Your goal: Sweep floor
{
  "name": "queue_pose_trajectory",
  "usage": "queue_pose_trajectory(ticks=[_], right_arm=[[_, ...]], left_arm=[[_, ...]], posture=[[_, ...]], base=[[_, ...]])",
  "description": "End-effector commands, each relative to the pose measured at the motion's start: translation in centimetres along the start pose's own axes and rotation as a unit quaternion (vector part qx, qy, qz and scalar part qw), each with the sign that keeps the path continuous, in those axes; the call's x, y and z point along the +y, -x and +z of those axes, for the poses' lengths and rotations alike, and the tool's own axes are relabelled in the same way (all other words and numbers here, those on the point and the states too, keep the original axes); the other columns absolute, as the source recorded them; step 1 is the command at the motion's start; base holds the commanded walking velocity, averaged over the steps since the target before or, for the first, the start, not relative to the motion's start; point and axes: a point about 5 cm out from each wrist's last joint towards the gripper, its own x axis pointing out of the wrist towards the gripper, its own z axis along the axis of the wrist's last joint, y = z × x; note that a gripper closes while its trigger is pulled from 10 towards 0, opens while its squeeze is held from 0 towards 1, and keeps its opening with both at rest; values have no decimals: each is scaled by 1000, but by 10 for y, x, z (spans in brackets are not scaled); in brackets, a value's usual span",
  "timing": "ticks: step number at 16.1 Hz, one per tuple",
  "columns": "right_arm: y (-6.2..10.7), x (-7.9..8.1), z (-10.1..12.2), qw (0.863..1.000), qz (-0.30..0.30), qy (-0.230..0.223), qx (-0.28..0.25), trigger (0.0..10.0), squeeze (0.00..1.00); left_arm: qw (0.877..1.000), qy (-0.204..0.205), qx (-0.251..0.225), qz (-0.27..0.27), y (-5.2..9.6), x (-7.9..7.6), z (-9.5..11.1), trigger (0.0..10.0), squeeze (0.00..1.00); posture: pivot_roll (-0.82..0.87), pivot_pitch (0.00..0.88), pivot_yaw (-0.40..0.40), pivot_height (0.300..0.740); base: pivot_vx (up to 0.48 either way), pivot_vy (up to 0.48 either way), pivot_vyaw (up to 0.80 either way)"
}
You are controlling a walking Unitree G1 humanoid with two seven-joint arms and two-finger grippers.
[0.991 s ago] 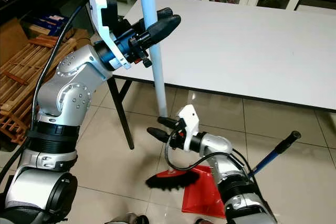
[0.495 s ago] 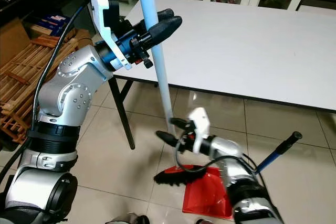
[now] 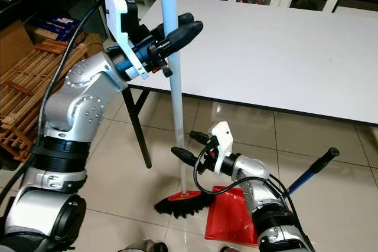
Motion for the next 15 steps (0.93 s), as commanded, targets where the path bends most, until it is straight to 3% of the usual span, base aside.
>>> queue_pose_trajectory(ticks=[1, 2, 15], right_arm=[[0, -5, 5, 1000, -11, 7, 1, 10000, 0], [0, -7, 4, 1000, -21, 7, 5, 10000, 1000], [-6, -6, 11, 1000, -9, 6, -11, 10000, 1000]], left_arm=[[999, -7, -12, -30, -3, -8, 9, 10000, 0], [999, -7, -8, -36, -3, -10, 7, 10000, 0], [999, -4, -7, -44, -3, -9, 9, 10000, 0]], posture=[[32, 44, 28, 740], [34, 45, 27, 740], [36, 61, 26, 740]], base=[[0, 0, 0], [0, 0, 0], [0, 0, 0]])
